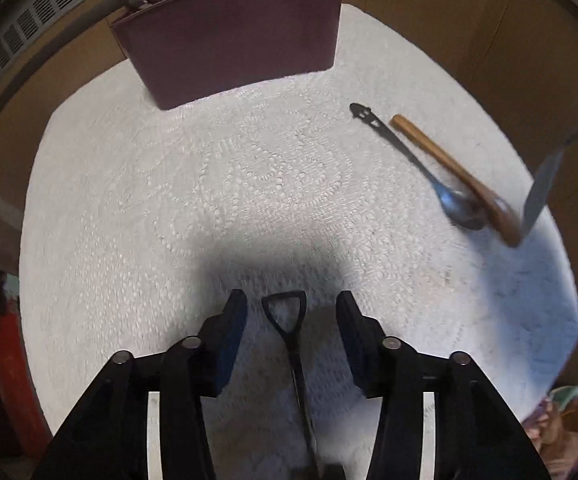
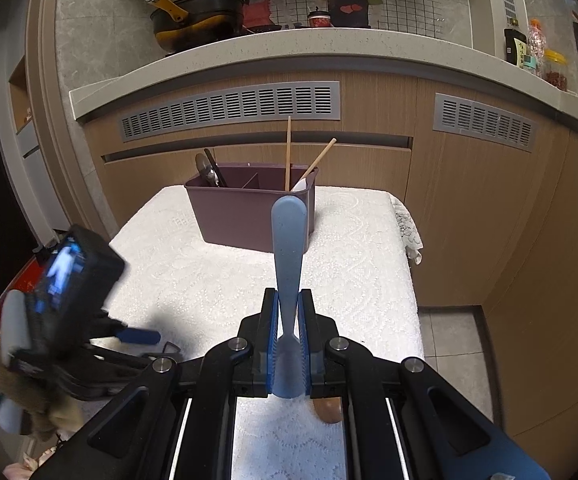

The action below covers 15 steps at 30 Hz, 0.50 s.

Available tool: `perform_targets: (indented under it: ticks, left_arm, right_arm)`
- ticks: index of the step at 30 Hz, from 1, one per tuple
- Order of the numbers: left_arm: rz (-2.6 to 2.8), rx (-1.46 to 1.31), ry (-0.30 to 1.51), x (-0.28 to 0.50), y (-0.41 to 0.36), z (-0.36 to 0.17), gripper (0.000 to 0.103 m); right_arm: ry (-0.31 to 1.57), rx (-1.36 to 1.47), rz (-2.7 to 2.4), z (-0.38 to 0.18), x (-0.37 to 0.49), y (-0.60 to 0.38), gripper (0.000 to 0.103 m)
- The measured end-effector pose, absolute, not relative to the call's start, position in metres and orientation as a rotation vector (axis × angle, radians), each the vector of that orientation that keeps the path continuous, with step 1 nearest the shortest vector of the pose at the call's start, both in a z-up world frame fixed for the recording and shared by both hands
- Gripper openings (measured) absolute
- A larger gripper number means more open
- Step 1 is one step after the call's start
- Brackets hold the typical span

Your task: Organize utensils

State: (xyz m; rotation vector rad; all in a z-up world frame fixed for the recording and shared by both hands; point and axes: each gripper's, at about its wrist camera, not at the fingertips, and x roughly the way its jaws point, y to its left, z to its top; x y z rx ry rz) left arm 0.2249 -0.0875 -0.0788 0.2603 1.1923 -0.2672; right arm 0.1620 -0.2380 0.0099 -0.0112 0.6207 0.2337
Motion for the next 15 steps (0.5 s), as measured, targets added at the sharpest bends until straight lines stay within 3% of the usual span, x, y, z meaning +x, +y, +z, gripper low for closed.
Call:
perform_targets:
  ticks: [2, 5, 15]
  left_arm:
    - [-0.263, 0.268, 1.132, 0.219, -0.089, -0.079, 0.049]
    - [-0.252, 0.216, 1.044, 0.209, -0.078, -0.079, 0.024]
    - [-0.275, 0.013, 0.785, 0.154, -0.031, -0.026, 0.024]
  right_arm:
    - [0.622, -0.007, 0.237, 0.009, 0.163, -0.239, 0.009]
    - [0.619, 0.003, 0.240, 0.009, 0.164, -0.240, 0.009]
    - [0.638, 0.007, 0.253, 0.005, 0.169, -0.236, 0.009]
